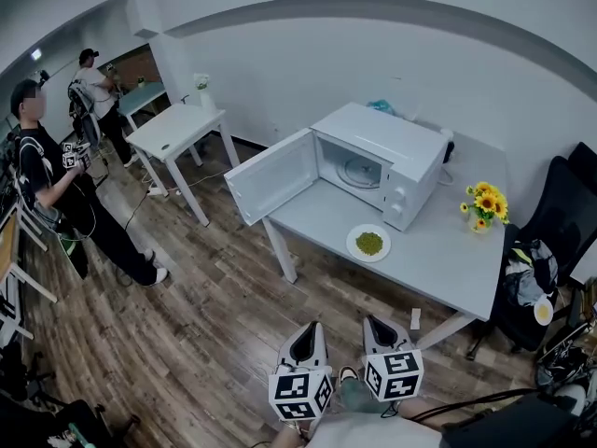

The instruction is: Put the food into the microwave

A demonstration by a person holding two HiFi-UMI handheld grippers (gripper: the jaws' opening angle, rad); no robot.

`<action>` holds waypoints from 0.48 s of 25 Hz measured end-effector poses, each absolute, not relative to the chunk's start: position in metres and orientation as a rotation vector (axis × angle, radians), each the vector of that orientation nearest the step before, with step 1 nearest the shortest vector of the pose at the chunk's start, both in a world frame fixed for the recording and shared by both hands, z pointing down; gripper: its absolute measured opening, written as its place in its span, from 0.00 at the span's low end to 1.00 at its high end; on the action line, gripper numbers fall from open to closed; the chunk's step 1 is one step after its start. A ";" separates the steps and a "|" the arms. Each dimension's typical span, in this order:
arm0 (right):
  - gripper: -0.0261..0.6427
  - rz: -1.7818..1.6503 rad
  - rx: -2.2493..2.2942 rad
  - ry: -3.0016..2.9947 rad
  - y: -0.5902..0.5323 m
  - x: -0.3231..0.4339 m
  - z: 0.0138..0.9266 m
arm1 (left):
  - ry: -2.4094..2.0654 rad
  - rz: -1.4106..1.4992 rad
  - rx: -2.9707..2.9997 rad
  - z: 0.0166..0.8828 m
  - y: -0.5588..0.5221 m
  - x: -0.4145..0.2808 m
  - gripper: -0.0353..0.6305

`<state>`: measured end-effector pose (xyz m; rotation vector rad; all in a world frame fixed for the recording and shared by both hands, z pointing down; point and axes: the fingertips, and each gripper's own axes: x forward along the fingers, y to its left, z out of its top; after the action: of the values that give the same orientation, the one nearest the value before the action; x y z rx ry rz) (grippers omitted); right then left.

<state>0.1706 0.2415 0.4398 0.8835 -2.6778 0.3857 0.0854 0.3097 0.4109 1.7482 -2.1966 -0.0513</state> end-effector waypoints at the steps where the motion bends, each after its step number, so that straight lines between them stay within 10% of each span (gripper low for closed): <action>1: 0.06 0.389 0.881 -2.677 0.236 0.167 0.439 | -2.198 -0.048 1.746 0.410 0.304 0.082 0.06; 12: 0.06 0.416 0.869 -2.665 0.170 0.142 0.441 | -2.211 -0.017 1.723 0.411 0.242 0.056 0.06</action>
<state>0.1416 0.1701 0.4409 0.8694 -2.6651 0.4161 0.0564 0.2416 0.4108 1.7232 -2.2107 -0.0170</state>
